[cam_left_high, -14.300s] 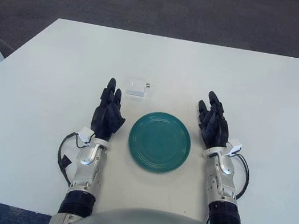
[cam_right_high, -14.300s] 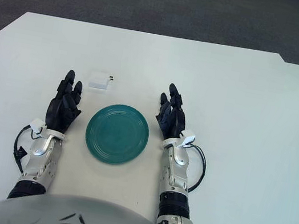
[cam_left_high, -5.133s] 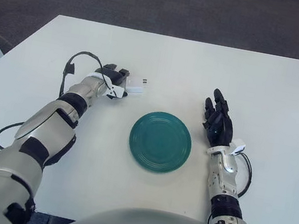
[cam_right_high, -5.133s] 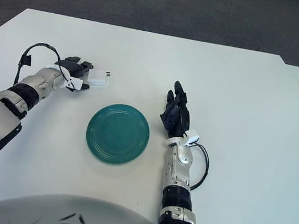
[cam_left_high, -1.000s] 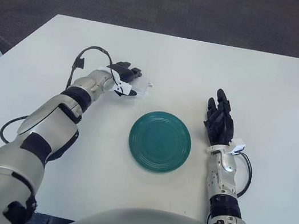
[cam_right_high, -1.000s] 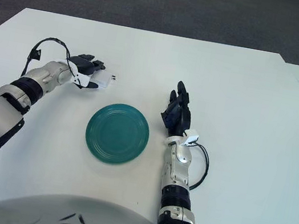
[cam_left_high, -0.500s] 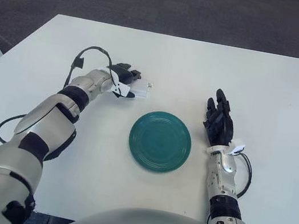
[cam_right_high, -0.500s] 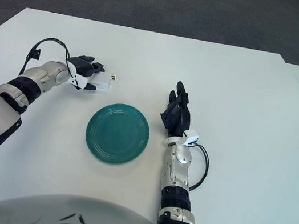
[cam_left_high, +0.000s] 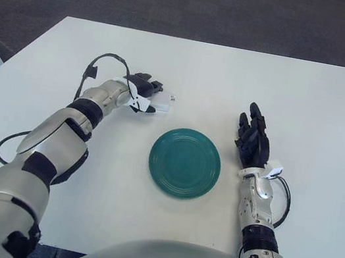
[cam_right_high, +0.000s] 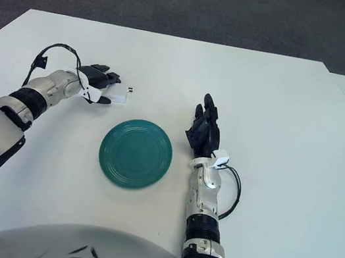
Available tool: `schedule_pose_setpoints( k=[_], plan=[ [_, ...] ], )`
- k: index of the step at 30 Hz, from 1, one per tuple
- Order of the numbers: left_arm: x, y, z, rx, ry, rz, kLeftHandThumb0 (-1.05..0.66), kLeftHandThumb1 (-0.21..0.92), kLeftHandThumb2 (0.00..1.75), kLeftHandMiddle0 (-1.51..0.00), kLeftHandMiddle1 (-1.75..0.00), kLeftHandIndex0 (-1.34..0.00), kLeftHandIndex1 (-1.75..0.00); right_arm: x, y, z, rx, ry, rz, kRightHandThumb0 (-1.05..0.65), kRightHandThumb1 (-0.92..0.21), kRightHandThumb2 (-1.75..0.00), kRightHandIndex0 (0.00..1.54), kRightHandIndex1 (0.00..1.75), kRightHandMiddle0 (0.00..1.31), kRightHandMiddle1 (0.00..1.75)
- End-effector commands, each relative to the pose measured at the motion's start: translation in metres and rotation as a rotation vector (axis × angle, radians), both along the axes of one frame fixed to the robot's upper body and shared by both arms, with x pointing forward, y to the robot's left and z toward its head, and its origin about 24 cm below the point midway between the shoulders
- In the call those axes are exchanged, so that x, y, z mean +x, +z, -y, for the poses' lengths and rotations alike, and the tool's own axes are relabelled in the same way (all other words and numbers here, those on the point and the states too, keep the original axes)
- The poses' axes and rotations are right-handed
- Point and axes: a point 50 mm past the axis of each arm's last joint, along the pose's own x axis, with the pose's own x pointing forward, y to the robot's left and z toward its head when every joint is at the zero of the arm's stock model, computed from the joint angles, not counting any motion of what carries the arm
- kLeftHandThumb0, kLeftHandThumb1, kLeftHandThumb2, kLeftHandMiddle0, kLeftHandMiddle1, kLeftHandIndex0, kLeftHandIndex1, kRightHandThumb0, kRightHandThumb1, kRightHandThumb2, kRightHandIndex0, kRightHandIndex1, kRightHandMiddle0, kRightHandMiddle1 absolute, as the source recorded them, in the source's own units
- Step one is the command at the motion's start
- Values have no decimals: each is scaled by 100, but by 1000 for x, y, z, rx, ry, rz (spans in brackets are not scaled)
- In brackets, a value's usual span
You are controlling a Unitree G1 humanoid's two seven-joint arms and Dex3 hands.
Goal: Put the charger into the plate.
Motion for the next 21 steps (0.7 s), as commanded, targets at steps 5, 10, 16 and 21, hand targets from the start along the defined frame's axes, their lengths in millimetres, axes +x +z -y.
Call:
schedule_pose_setpoints(
  k=[5,10,16,21],
  plan=[
    [4,3,3,9,8,90,-105,92,74,-7,-1,-18,-76,-51,-62,-8,91,-16,-330,-95,-92,-100,1,0,0,18],
    [4,1,4,12,13,135,-105,92,73,-9,-2,-20,-77,-52,-61,-8,95,-19,-324,-95,-92,-101,2,0,0,19],
    [3,-8,9,28,32,154,-105,92,76,-11,-2,-21,-77,-52,-61,-8,95,-11,-312,-94,-92,-101,2,1,0,21],
    [2,-12,11,25,57,150,-105,92,74,-19,-4,-25,-81,-52,-62,-9,86,0,-321,-95,-92,-99,2,0,0,19]
  ],
)
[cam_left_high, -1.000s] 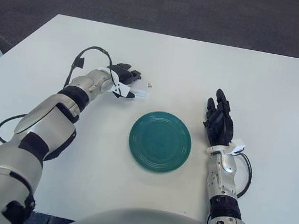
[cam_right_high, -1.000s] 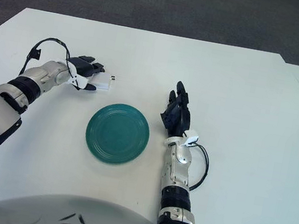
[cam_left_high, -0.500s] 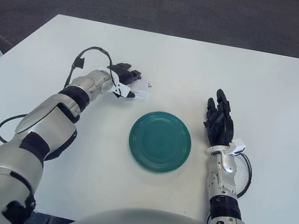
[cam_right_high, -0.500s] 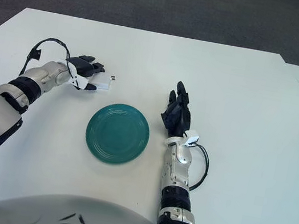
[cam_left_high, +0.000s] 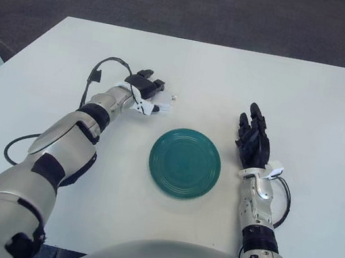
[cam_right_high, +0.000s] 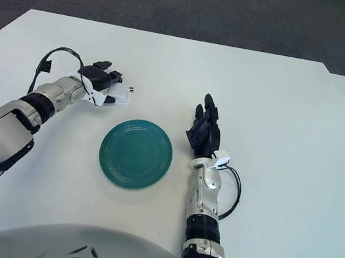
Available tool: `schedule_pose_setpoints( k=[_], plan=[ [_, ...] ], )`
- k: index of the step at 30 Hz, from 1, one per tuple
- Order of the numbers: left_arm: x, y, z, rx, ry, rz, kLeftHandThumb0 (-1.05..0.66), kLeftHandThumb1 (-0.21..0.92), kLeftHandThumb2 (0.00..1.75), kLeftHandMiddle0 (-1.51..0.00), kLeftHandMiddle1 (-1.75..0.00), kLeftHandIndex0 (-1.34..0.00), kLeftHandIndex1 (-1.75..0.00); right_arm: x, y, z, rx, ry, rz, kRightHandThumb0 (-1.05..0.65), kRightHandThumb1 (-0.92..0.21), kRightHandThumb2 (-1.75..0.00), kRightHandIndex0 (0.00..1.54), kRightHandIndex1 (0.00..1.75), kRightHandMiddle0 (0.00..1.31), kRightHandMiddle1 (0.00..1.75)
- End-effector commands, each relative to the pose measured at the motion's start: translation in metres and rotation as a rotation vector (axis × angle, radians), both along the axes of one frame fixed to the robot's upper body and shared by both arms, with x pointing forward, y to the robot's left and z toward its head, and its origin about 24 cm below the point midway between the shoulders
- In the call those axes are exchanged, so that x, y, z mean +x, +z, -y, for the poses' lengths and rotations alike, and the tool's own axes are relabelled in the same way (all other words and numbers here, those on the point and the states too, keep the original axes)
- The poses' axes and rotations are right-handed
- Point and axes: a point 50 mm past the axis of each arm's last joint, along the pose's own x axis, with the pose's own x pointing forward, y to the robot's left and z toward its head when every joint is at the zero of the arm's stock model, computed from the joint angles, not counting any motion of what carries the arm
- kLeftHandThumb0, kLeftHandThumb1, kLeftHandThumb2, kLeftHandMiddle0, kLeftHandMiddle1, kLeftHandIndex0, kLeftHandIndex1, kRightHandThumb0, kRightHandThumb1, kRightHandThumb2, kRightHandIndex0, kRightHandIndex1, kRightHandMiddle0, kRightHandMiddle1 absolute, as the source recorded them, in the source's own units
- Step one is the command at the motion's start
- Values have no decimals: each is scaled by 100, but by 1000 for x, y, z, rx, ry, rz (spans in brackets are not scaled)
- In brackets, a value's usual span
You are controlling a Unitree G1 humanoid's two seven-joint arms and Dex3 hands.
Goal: Put the charger into the plate.
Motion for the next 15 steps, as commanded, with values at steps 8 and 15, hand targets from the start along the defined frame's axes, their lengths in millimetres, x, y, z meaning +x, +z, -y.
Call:
schedule_pose_setpoints(
  k=[8,15],
  plan=[
    [-2,-9,3,13,40,-33,-105,92,67,-24,-4,-23,-83,-51,-62,-11,77,2,-316,-96,-92,-98,2,0,0,19],
    [-13,-27,6,33,48,-73,-105,92,66,-27,-5,-23,-84,-51,-62,-12,67,-8,-308,-96,-92,-97,3,0,0,26]
  ],
)
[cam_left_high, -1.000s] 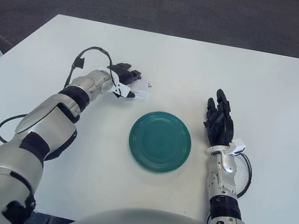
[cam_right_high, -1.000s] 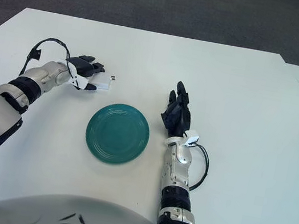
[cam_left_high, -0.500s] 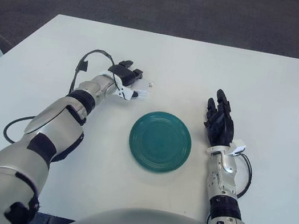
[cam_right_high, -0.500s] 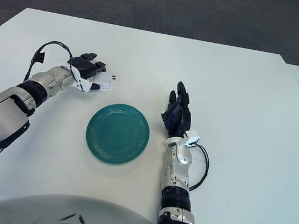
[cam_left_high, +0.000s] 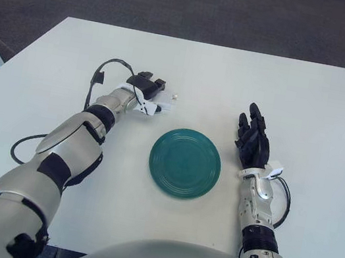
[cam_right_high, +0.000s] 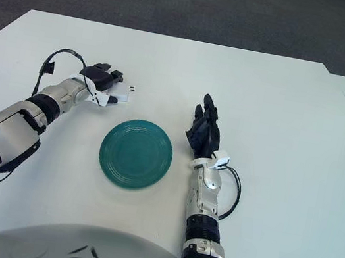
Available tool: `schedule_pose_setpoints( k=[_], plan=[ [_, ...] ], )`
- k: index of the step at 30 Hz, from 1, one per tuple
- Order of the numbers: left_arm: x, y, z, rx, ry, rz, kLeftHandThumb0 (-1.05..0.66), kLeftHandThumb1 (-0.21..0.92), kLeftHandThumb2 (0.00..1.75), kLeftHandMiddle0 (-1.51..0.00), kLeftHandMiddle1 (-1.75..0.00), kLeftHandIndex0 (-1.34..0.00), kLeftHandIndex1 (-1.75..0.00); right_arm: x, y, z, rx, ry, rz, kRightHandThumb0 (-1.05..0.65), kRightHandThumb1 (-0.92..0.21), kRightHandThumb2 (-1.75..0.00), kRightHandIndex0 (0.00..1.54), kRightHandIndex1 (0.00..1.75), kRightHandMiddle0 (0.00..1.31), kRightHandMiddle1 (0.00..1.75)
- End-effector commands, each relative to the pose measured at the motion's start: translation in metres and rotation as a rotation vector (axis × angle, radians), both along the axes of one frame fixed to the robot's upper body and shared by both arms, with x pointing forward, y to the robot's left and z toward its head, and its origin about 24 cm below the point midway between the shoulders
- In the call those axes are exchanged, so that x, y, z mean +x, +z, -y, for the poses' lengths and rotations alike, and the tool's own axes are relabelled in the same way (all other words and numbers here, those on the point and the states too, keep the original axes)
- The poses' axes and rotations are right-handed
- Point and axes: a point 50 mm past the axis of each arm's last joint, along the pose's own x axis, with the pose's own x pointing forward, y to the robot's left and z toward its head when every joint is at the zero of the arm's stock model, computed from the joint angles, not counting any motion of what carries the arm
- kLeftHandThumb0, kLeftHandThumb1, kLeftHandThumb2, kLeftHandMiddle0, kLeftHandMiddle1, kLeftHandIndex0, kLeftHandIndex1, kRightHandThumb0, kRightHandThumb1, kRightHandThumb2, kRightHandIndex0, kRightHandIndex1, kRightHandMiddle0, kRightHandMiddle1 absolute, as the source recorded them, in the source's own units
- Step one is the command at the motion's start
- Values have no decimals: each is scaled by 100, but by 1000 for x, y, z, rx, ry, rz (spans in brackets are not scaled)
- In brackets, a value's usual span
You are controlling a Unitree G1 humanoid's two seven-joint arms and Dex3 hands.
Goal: Put the charger into the plate.
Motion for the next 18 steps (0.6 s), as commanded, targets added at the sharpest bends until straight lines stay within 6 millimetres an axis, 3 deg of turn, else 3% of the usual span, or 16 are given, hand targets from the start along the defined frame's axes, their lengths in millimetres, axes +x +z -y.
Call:
schedule_pose_setpoints(
  k=[1,8,9,10,11,13,18],
  plan=[
    [-14,-25,1,37,14,-82,-105,92,66,-28,-5,-24,-85,-51,-61,-11,67,-17,-306,-96,-92,-96,4,0,0,27],
    [-17,-30,1,54,7,-114,-105,92,65,-34,-7,-26,-90,-52,-59,-6,54,-28,-292,-97,-92,-96,7,1,0,31],
    [-17,-30,1,52,5,-119,-105,92,65,-22,-56,-33,-83,-52,-59,-5,54,-28,-288,-97,-92,-95,9,2,0,33],
    [-17,-30,1,53,4,-124,-105,92,65,-17,-74,-34,-85,-52,-58,-4,53,-30,-282,-97,-92,-95,10,2,0,33],
    [-17,-30,1,54,3,-127,-105,92,64,-11,-108,-35,-88,-52,-57,-4,53,-31,-278,-97,-92,-95,11,2,0,36],
    [-18,-30,1,61,-3,-128,-105,92,62,-4,-146,-36,-97,-52,-56,-3,51,-40,-266,-97,-92,-95,14,2,0,40],
    [-18,-31,1,93,-20,-113,-105,92,59,-1,-170,-36,-116,-53,-52,-1,59,-53,-234,-97,-92,-95,18,1,0,48]
  ],
)
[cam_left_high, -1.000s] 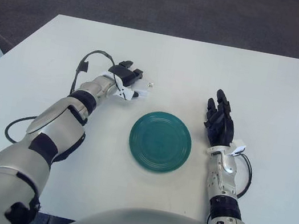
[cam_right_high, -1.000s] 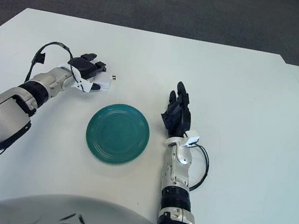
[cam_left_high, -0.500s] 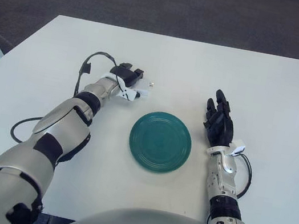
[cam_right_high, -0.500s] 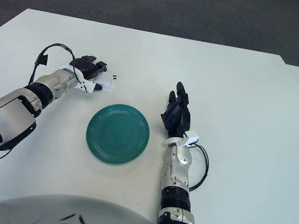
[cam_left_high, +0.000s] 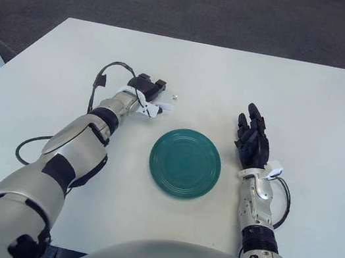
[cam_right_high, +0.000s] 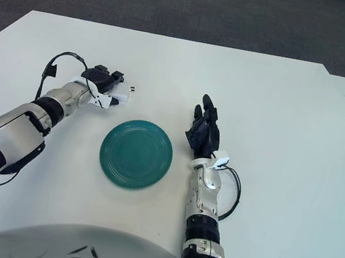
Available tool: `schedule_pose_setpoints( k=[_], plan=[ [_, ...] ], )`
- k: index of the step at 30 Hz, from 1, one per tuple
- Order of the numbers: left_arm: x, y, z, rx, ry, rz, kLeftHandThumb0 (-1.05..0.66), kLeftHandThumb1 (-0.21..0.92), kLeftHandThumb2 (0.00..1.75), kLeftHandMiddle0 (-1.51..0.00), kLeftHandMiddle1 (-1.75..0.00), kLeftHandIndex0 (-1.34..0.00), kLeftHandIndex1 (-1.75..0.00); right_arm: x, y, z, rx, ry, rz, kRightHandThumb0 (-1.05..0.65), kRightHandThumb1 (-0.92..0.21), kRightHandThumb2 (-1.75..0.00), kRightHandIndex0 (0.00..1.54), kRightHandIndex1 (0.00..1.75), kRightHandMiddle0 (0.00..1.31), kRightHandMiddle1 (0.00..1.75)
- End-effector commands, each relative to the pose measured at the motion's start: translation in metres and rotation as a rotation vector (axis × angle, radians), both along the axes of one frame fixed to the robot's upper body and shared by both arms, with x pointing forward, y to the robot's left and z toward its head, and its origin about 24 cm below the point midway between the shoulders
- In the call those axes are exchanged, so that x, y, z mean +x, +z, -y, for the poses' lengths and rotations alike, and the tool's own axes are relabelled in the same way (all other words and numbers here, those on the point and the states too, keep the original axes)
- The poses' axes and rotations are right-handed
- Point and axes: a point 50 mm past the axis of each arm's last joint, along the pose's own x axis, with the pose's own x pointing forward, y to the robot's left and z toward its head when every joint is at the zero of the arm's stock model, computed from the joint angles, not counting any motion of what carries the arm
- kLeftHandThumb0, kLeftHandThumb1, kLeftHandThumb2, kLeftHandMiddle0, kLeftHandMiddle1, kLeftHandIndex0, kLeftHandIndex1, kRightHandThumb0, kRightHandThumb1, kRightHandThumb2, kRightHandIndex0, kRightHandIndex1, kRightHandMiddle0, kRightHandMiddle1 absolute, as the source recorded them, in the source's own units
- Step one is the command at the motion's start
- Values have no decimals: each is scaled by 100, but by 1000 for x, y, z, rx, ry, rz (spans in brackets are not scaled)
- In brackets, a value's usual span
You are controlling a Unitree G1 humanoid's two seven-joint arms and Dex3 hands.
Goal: Put the charger into the plate.
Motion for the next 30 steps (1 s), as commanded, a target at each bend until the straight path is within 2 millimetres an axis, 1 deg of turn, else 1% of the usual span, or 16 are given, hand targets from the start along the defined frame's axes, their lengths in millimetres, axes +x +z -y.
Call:
schedule_pose_setpoints(
  k=[1,4,8,9,10,12,14,15,16,17,18,19,21,24,26,30],
  plan=[
    [-16,-26,-2,89,-21,-115,-105,92,58,0,-172,-35,-123,-52,-53,-2,71,-41,-247,-96,-92,-95,19,1,0,49],
    [-16,-28,-6,144,-27,-104,-104,92,56,0,-173,-33,-132,-52,-50,1,78,-42,-226,-96,-92,-95,21,2,0,52],
    [-19,-32,-11,211,-35,-86,-95,92,42,0,-174,-32,-142,-52,-46,3,98,-44,-206,-95,-92,-94,22,2,0,54],
    [-19,-33,-11,223,-38,-80,-92,92,36,-2,-174,-32,-145,-52,-45,4,102,-45,-203,-94,-92,-94,22,2,0,54],
    [-19,-32,-11,243,-43,-55,-91,92,34,-3,-174,-32,-147,-51,-43,4,111,-43,-193,-94,-92,-94,22,2,0,54],
    [-18,-31,-10,270,-44,-18,-82,92,23,-12,-175,-36,-157,-51,-40,6,121,-40,-179,-93,-92,-93,22,1,0,55],
    [-17,-31,-9,283,-39,1,-77,92,18,-17,-175,-38,-161,-51,-37,7,127,-36,-170,-92,-92,-92,22,1,0,55],
    [-17,-30,-9,287,-36,7,-70,87,26,-19,-175,-43,-157,-51,-36,7,129,-35,-166,-92,-92,-92,21,1,0,54],
    [-17,-30,-9,290,-32,13,-60,77,43,-22,-175,-50,-153,-51,-33,8,131,-31,-159,-92,-92,-92,21,0,0,54],
    [-17,-30,-9,292,-29,18,-53,70,56,-30,-175,-54,-151,-52,-31,8,132,-28,-154,-92,-92,-91,21,0,0,53],
    [-17,-30,-9,292,-27,22,-49,65,64,-35,-175,-57,-149,-52,-29,9,135,-25,-149,-93,-92,-91,20,0,0,53],
    [-18,-31,-9,284,-25,28,-48,63,67,-38,-175,-58,-149,-52,-27,10,139,-19,-142,-93,-92,-91,20,0,0,53],
    [-18,-31,-10,275,-23,35,-44,59,78,-52,-175,-57,-153,-52,-24,10,146,-13,-137,-93,-92,-90,19,0,0,52],
    [-19,-31,-9,230,-17,60,-42,57,85,-60,-175,-54,-158,-51,-18,11,155,-1,-123,-92,-92,-90,18,0,0,50],
    [-19,-30,-9,189,-10,81,-42,54,97,-68,-175,-50,-168,-50,-15,11,159,4,-117,-92,-92,-91,16,0,0,48],
    [-19,-29,-8,144,-1,104,-42,51,106,-77,-175,-48,-173,-49,-13,12,165,7,-122,-91,-92,-92,15,0,0,47]
  ],
)
